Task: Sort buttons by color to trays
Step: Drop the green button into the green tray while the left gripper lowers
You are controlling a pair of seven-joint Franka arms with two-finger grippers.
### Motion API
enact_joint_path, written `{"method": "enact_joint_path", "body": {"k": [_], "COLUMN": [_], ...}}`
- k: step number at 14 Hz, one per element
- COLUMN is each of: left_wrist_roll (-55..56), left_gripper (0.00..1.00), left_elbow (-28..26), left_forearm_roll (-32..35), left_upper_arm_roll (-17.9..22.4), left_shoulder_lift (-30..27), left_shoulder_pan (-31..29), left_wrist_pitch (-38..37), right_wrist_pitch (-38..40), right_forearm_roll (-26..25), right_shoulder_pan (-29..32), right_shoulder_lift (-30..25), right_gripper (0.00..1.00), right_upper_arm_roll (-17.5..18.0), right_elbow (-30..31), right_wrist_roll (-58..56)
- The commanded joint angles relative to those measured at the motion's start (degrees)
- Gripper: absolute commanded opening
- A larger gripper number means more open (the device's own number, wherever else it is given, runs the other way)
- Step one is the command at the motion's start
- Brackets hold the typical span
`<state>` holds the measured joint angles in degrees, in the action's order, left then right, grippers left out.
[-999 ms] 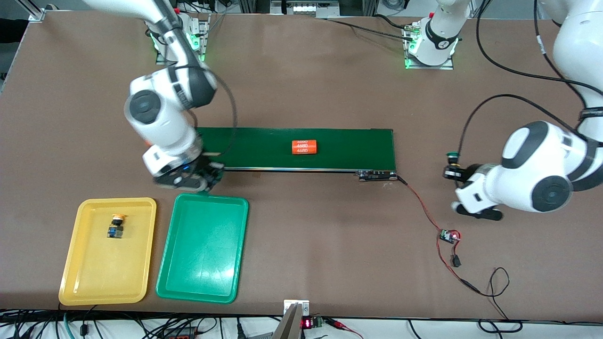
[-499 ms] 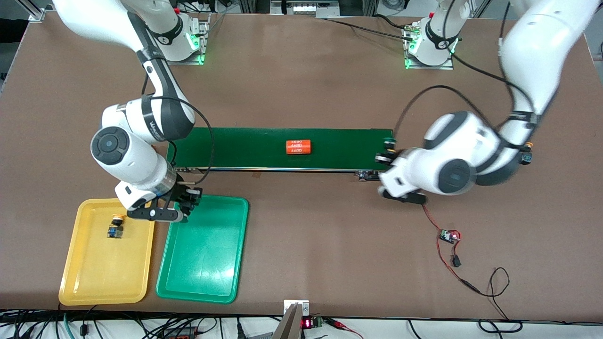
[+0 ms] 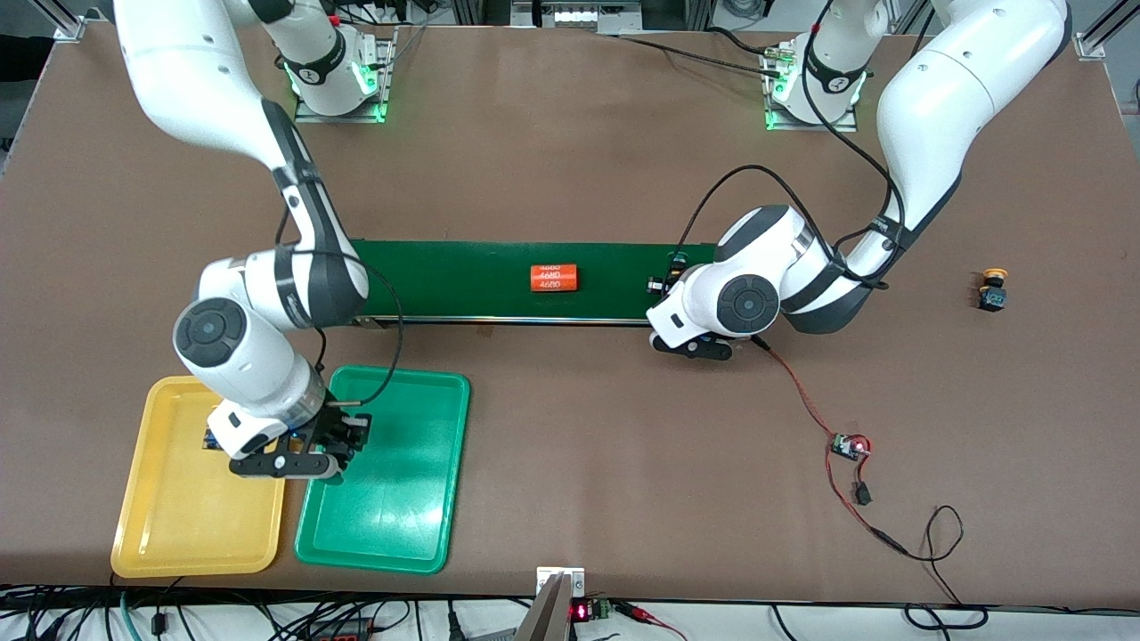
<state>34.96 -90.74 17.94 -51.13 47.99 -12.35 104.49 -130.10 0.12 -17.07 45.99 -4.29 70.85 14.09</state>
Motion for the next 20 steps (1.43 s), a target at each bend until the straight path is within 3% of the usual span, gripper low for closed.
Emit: {"method": "enact_joint_path", "body": {"k": [1,3,5,7,9,14,15,16,17,20], "left_wrist_roll": [0.7,0.5,0.5,0.0,-0.1,-0.5,-2.3,-5.0,-9.1,-21.6], "left_gripper": [1.00,1.00,1.00,1.00,1.00,1.00,1.00,1.00,1.00,1.00], "left_elbow": [-0.5,1.7,7.2,14.2,19.4,20.0,19.4,19.2,19.2,19.2], "left_forearm_roll": [-0.1,-0.3,-0.4,-0.1,0.5,5.2,6.7,8.0,10.1,12.6], "left_upper_arm_roll": [0.2,-0.3,-0.5,-0.2,1.8,2.9,3.0,3.2,4.4,9.6], "left_shoulder_lift": [-1.4,-2.0,-2.5,-2.5,-2.4,-2.0,-1.9,-1.9,-1.9,-1.7], "left_shoulder_pan": [-1.1,-2.1,-2.4,-2.5,-3.4,-10.7,-12.0,-13.0,-14.3,-17.8], "left_wrist_pitch": [-0.2,-2.9,-12.2,-22.1,-27.8,-28.5,-28.5,-28.6,-28.6,-27.1], "right_wrist_pitch": [-3.8,-5.9,-6.7,-8.0,-8.9,-8.3,-8.1,-6.8,-5.4,1.2], "right_forearm_roll": [-0.5,-0.5,-0.5,-0.4,-0.4,-0.2,-0.1,-0.1,0.0,0.1], "right_shoulder_pan": [0.0,0.0,-0.2,-0.3,-0.5,-0.8,-0.8,-0.7,-0.7,-1.0], "right_shoulder_lift": [5.0,6.3,7.4,8.3,8.7,7.8,6.2,4.7,3.2,-0.3], "right_gripper": [0.00,0.03,0.27,0.71,0.73,0.79,0.86,0.86,0.86,1.00], "right_upper_arm_roll": [0.0,0.1,0.1,0.1,0.1,0.0,0.1,0.1,0.1,0.1], "right_elbow": [-3.4,-3.4,-3.4,-3.3,-3.1,-2.9,-2.0,-0.3,0.5,1.4], "right_wrist_roll": [-0.6,-0.6,-0.5,-0.5,-0.5,-0.7,-0.6,-0.7,-0.7,-0.5]}}
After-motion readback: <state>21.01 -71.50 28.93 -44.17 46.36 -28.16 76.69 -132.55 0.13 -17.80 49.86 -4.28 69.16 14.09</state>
